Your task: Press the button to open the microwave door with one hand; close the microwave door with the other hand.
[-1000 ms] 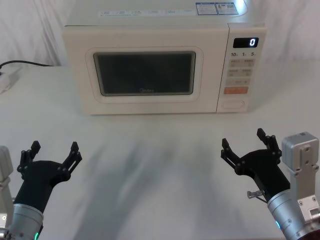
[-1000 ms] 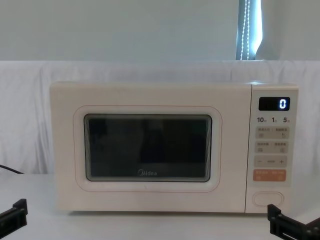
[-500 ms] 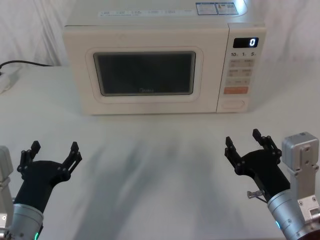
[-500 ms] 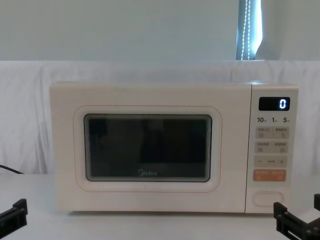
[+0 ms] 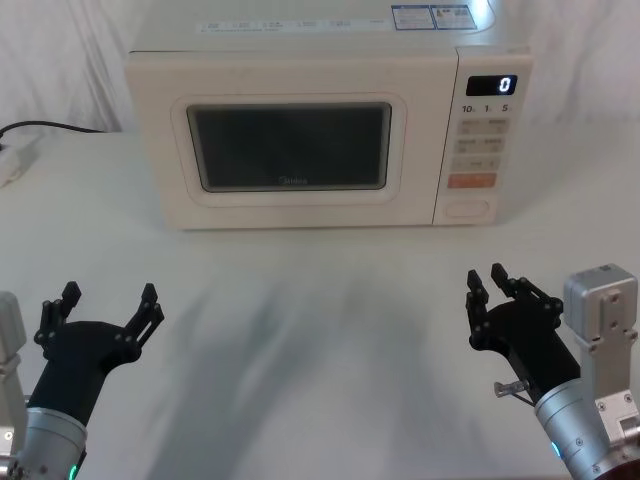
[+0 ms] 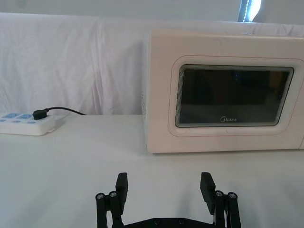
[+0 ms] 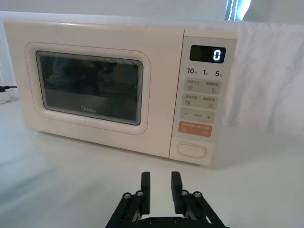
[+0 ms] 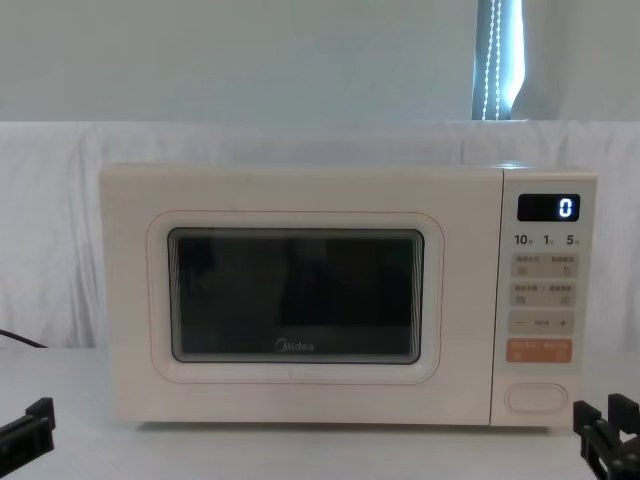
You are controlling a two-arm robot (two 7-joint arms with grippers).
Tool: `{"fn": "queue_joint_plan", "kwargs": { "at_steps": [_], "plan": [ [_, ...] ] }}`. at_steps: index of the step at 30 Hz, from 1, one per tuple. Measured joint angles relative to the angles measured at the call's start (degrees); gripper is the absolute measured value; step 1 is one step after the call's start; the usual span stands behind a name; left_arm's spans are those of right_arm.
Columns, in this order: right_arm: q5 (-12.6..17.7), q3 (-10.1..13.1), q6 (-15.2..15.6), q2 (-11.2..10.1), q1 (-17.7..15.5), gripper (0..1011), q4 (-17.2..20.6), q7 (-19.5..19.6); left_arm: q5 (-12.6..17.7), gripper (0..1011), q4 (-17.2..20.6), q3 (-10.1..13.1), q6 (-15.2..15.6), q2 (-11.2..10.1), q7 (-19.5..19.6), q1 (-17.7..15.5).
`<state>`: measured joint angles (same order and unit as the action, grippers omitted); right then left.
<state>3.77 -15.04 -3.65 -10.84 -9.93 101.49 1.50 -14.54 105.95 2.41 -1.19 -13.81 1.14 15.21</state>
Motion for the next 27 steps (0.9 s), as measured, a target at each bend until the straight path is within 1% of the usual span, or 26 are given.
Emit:
{"fn": "queue_joint_plan", "kwargs": {
  "at_steps": [5,7,11,27],
  "plan": [
    [0.00,0.00,0.00,0.00,0.00,170,0.00,0.00,0.00,1001,0.00,0.00,0.00,0.00,0.00,0.00],
    [0.00,0.00,0.00,0.00,0.00,88,0.00,0.00,0.00,1001,0.00,0.00,0.00,0.00,0.00,0.00],
    [0.00,0.00,0.00,0.00,0.00,0,0.00,0.00,0.00,1001,0.00,0.00,0.00,0.00,0.00,0.00],
    [0.00,0.00,0.00,0.00,0.00,0,0.00,0.00,0.00,1001,0.00,0.00,0.00,0.00,0.00,0.00]
  ]
}}
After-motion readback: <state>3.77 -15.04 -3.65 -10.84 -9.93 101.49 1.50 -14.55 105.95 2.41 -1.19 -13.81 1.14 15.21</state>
